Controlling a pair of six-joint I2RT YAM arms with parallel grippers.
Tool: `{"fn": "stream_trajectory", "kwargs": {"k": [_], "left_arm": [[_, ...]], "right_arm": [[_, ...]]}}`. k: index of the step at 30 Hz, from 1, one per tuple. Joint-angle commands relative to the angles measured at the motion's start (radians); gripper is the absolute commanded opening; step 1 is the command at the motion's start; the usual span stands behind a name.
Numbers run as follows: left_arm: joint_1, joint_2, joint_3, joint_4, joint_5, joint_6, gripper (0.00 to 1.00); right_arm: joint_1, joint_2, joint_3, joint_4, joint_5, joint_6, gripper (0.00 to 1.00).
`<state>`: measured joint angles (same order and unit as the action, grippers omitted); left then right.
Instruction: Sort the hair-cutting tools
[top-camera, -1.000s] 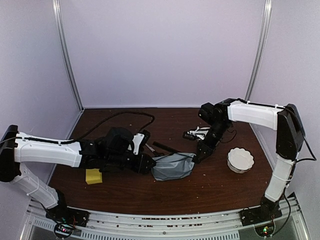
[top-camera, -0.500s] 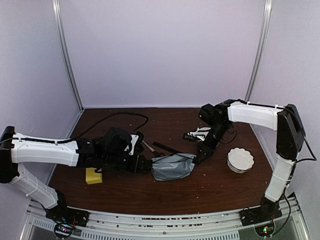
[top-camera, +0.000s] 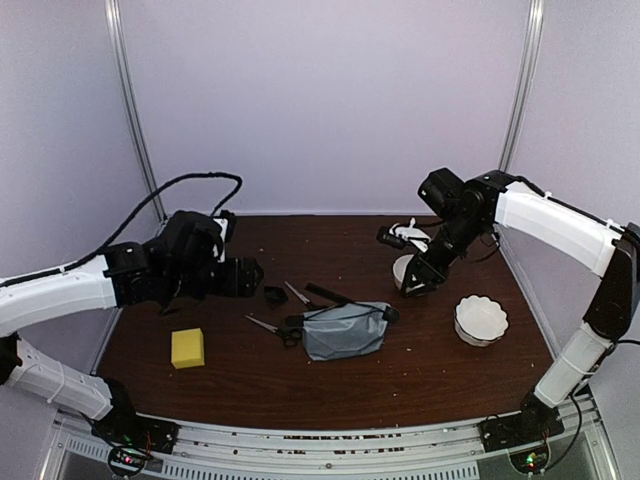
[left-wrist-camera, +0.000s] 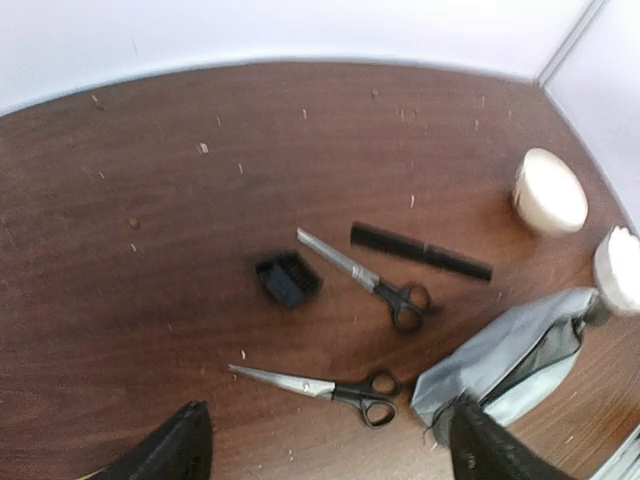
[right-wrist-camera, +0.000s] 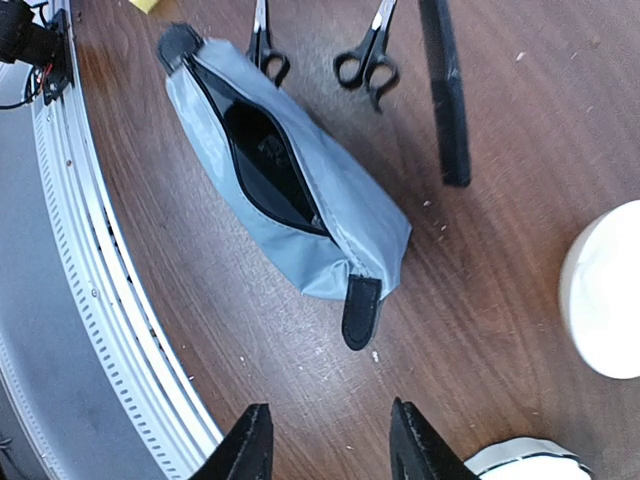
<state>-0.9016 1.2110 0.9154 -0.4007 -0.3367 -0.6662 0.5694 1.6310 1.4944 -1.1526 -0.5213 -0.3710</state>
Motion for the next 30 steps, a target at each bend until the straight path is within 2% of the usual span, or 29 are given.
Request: {"fn": "stream_trajectory", "kwargs": {"k": [1,3,6,13,16,20,30], "left_arm": [[0.035,-0.015,0.241,-0.09,-0.021,-0.061,0.91],[0.035,0.005,0.371,-0.162,-0.025,-0.139,0.98],[0.035,0.038,0.535,-0.243,0.015,-0.288,0.98],[0.03,0.1,0.715,-0.301,0.213,-0.488,0.98],[0.02,0.116,0.774,-0.315,0.25,-0.485,0.98],[0.018,0.119,0.846,-0.344,0.262,-0.448,0.98],[0.029,0.084,0.863,-0.339,0.183,-0.327,0.98]], "right_arm": [[-0.008,-0.05,0.04,0.017,0.054,0.002,0.42],[-0.009,-0.062,0.044,0.023,0.051,0.008,0.42],[-0.009,-0.08,0.041,0.033,0.05,0.013,0.42],[-0.014,-0.08,0.062,0.031,0.055,0.02,0.43],[-0.024,-0.062,0.08,0.017,0.005,0.027,0.44],[-0.027,-0.044,0.094,0.012,0.016,0.029,0.45],[-0.032,-0.057,0.083,0.025,0.038,0.034,0.45]]}}
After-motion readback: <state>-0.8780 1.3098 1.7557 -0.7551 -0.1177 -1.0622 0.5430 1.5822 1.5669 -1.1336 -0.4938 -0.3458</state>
